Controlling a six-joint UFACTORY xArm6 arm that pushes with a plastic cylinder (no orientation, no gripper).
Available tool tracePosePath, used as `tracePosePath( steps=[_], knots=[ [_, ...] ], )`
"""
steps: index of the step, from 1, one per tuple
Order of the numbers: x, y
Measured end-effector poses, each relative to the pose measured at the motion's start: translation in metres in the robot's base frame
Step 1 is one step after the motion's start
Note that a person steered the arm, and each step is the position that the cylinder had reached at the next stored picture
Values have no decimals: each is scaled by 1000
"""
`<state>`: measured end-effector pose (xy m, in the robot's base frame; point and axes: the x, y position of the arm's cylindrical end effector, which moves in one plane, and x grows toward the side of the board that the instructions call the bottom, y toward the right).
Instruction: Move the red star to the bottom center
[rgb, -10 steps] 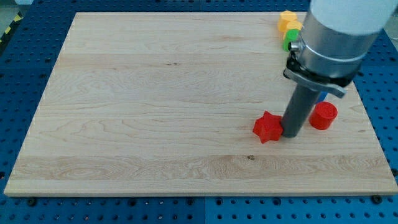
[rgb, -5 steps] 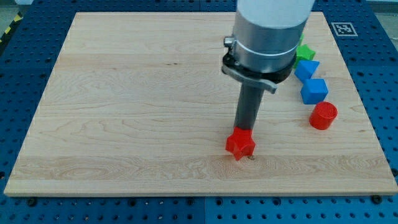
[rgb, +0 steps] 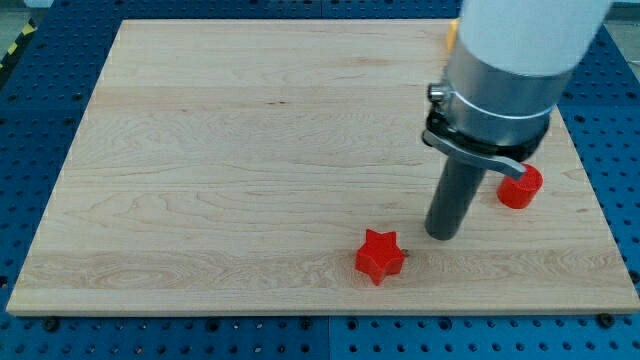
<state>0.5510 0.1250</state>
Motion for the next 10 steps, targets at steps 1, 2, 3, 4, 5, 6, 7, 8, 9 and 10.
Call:
tracePosePath(
  steps=[1,2,3,4,5,6,7,8,9,10],
  knots=[
    [31,0],
    [40,0],
    [40,-8],
    [44,-29],
    [44,-40],
    [47,-63],
    [50,-75],
    [50,-75],
    [48,-41],
    [27,51]
  ],
)
